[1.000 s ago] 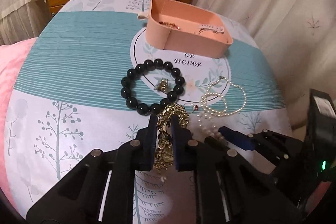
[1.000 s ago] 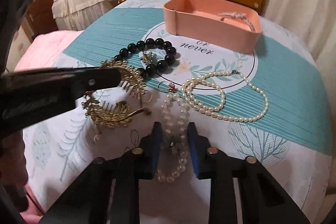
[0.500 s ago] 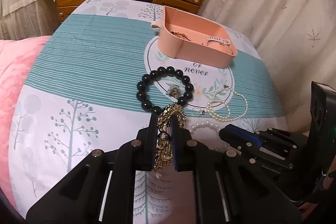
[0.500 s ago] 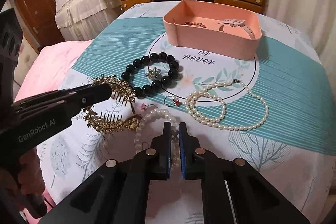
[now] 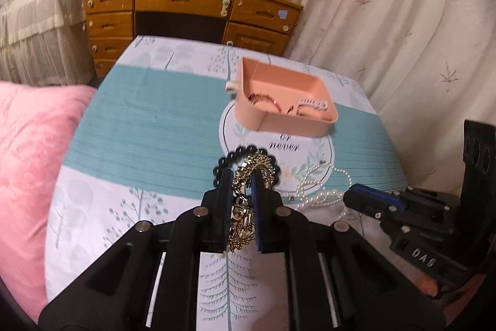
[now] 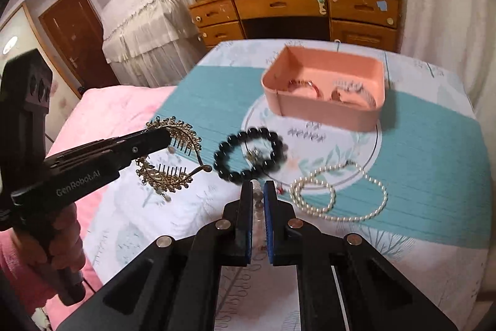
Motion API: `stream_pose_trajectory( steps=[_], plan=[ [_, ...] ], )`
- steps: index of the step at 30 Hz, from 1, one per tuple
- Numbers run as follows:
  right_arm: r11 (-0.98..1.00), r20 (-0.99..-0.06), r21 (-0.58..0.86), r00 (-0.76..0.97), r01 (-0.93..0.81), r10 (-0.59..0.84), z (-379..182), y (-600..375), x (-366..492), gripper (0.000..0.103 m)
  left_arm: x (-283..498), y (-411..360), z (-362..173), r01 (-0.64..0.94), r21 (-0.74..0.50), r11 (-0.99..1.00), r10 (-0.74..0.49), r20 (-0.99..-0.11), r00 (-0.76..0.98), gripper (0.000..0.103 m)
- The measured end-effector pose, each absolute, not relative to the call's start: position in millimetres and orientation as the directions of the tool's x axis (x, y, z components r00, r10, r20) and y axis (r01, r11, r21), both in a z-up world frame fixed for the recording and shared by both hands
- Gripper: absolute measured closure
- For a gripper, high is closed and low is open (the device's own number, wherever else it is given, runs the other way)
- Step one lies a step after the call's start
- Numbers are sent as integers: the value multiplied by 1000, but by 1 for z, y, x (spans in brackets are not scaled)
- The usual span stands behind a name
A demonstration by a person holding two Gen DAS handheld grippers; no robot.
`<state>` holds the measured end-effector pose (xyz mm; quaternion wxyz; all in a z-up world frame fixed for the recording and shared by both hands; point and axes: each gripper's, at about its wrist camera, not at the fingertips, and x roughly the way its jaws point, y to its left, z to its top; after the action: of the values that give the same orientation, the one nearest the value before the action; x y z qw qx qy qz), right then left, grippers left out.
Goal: Organize jewelry
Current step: 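Carry the gold brooch with the left tool into the pink tray and release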
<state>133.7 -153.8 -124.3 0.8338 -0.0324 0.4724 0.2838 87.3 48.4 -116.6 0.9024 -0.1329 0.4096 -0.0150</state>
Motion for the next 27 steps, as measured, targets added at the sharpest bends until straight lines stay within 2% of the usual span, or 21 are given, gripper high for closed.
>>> stream_pose_trajectory(
  steps=[6,16,21,27],
  plan=[
    [822,-749,234,442,-520,493,-87,-156,148,97,100,52,-91,-61,-221,973,-118,-710,695,94],
    [819,-643,187,563,-542,519,-46,-149,186,97,159,53,-51,-17,-185,983,-105,-625,774,94],
    [834,-588,148,631,-532,507,-35,-144,217,97,199,37,-45,30,-144,989,-108,-570,815,94],
    [862,-555,139,682,-488,476,-37,-150,259,96,252,16,-54,82,-133,988,-144,-567,811,94]
  ],
)
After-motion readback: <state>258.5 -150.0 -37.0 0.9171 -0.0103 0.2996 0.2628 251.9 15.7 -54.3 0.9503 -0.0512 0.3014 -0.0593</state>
